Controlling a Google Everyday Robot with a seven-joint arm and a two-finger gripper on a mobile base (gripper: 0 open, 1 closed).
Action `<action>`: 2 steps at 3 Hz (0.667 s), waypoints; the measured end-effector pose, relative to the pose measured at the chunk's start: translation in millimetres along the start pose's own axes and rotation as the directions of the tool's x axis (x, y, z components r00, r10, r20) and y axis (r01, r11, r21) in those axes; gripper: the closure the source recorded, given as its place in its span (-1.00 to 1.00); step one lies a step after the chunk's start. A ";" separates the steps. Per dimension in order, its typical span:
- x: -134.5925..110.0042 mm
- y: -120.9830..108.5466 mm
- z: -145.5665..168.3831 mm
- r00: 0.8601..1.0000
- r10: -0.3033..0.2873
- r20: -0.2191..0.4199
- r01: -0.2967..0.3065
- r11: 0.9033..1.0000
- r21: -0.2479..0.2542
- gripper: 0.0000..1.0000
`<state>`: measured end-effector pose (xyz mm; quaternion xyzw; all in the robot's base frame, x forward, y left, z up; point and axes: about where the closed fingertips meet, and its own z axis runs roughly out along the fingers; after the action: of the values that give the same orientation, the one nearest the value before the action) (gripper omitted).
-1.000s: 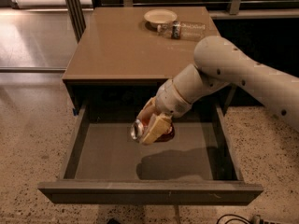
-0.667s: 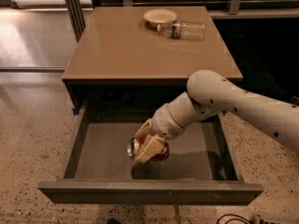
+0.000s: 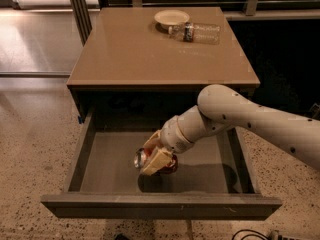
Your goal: Place coke can into top drawer
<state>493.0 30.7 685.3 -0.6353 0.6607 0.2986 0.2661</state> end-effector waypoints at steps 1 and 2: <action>7.9 6.0 13.7 1.000 0.019 -0.003 -0.019 1.000 -0.008 1.00; 46.4 9.2 52.9 0.995 0.078 -0.055 -0.080 0.996 -0.034 1.00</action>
Offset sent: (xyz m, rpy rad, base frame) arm -0.0196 0.0080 -0.1421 -0.1268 0.1659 -0.0558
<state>480.1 38.0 615.9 -0.6211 0.6867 0.3036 0.2246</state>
